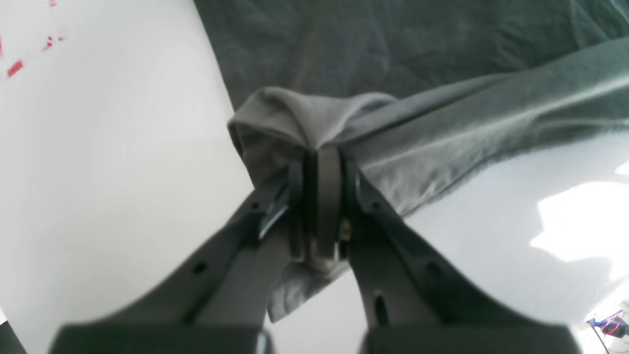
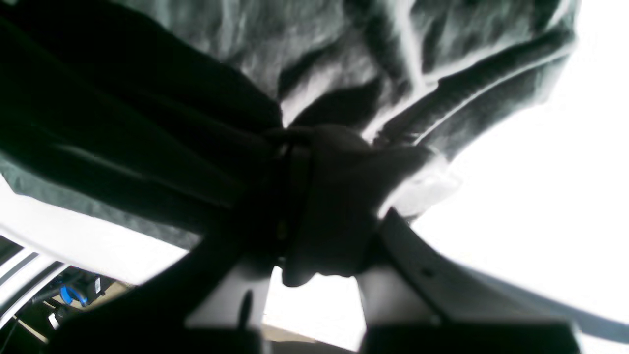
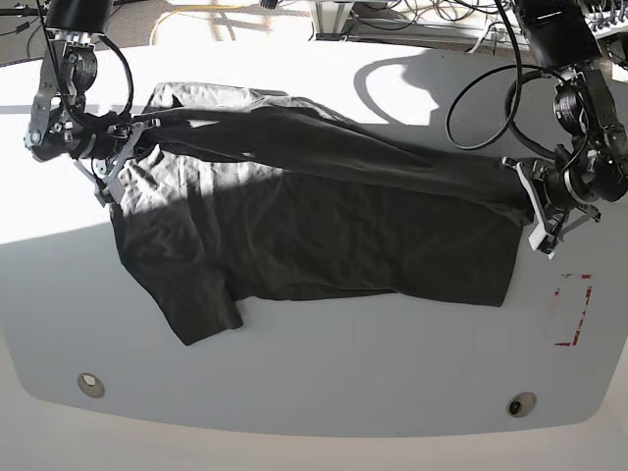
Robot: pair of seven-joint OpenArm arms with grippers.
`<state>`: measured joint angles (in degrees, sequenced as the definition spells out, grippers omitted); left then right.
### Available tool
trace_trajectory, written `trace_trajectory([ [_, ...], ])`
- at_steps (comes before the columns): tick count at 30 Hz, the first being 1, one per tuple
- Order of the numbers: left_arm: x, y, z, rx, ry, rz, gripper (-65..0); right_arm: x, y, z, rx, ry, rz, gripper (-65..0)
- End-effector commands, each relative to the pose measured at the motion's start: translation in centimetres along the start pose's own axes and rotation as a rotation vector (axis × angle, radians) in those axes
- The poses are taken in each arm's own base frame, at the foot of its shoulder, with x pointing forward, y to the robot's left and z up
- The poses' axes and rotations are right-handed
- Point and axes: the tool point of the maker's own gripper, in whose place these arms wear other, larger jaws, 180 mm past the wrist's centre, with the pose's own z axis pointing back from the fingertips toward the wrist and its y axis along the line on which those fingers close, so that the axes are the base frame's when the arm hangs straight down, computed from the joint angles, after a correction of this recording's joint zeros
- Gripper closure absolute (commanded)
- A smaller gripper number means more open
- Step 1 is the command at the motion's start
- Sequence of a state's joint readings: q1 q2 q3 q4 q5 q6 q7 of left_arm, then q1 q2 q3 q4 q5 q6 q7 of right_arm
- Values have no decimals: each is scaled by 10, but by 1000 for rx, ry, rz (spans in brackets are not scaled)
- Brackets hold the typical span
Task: Fold the T-shirt properly
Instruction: 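Drag the held edge with both grippers, folding it over the shirt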
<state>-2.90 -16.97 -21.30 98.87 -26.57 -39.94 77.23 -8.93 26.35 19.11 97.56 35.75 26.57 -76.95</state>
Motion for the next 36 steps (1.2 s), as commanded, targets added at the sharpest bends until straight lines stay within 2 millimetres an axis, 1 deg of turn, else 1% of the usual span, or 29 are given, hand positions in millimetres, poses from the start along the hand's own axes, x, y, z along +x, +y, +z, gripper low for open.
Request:
trace_trajectory([
  [1,6,11,0,12,-8,9,-4,19,-8,2,-8,-29,10,-25],
  [2,5,13,-3,5,-4,21,-4,26,-7,2,-7,-39,18,-25],
  [5,7,15,-8,-9,-2,38,-4,36,-5,3,-3,-55,29,-25],
  [7,9,13,-11,-20,-10,35,-4,38,-5,3,-4,-59,31,-25],
  [9,11,11,-14,-28,-20,34,-4,37,-5,1,-1,-54,24,-27],
  [15,4,24,-12,18,13,19,-4,33,-6,-3,4,-47,-5,-27],
  [17,1,27,-12,32,24,18,-4,30,-13,-1,-20,-47,-21,-27],
  [18,-1,29,-11,43,33,18,-4,25,-22,3,-46,-50,-47,-27],
  [20,-3,32,-10,54,42,16,-4,19,-30,6,-66,-50,-74,-27],
  [21,-6,36,-8,65,52,11,-4,16,-32,6,-69,-54,-96,-27],
  [23,-13,39,-6,71,69,6,-4,16,-33,7,-71,-71,-124,-27],
  [27,-15,40,-5,73,74,3,-4,10,-43,12,-85,-91,-179,-27],
  [29,-16,39,-5,73,75,3,-4,6,-45,12,-86,-91,-198,-27],
  [32,-17,41,-5,78,80,2,-4,-8,-45,10,-85,-67,-221,-27],
  [36,-18,41,-5,78,83,3,-4,-9,-40,6,-69,-80,-247,-27],
])
